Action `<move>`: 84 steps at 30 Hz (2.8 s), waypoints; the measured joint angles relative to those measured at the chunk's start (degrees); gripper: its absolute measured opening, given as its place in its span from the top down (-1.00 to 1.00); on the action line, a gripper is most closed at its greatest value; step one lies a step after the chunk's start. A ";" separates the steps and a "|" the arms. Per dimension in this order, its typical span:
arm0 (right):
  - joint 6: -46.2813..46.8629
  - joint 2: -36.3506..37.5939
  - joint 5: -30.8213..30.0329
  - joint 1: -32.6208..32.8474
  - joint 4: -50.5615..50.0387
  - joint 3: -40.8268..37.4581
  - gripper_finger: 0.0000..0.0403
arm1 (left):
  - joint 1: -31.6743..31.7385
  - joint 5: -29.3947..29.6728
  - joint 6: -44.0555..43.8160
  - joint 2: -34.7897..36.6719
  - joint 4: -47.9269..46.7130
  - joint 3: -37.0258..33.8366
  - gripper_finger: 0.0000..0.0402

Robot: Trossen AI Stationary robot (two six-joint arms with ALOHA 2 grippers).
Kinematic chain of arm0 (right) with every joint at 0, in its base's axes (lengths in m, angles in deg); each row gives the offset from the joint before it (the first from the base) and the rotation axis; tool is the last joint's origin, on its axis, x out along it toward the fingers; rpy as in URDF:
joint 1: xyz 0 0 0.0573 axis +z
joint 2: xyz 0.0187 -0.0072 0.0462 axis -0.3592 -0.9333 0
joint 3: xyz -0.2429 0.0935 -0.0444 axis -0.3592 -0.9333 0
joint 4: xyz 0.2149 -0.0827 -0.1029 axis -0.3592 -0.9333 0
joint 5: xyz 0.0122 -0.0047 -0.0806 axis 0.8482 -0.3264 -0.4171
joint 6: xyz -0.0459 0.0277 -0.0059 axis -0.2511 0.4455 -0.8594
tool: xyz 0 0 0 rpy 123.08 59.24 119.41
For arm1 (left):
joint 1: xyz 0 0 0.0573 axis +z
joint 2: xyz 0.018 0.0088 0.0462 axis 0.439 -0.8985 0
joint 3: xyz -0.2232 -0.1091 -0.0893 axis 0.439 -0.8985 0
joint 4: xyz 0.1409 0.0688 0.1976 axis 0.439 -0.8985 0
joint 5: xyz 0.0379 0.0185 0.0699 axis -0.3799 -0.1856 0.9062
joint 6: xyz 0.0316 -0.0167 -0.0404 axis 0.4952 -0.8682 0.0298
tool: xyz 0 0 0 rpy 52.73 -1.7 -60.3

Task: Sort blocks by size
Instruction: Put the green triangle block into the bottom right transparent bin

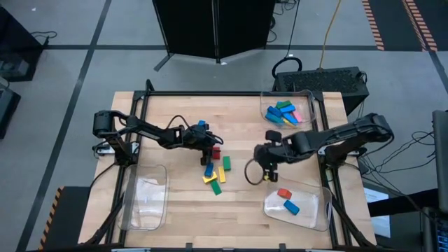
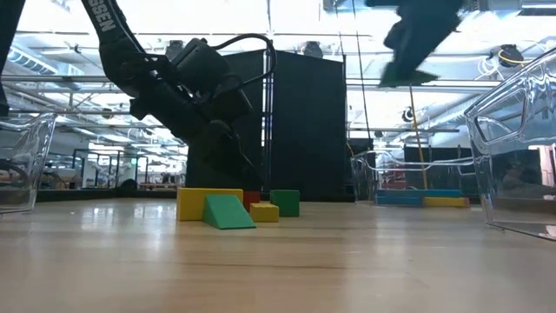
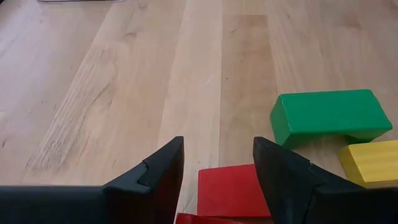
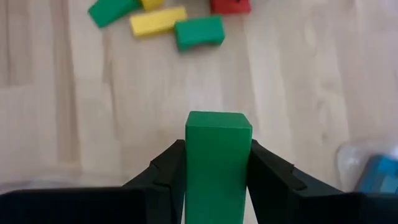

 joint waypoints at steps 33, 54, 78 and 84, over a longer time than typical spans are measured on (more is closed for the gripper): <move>37.29 0.48 -4.00 27.82 -4.71 -2.21 0.40 | 0.00 -0.02 -0.02 0.00 0.22 0.00 0.03; 55.65 0.37 -0.94 32.30 28.85 -27.70 0.40 | -0.02 -0.02 -0.07 0.02 1.66 0.00 0.03; 63.06 -1.40 4.28 35.00 33.31 -29.46 0.20 | -0.02 -0.03 -0.10 0.02 1.49 0.00 0.03; 63.38 0.46 2.98 36.08 31.98 -26.73 0.27 | -0.02 -0.03 -0.11 0.81 -0.03 0.00 0.03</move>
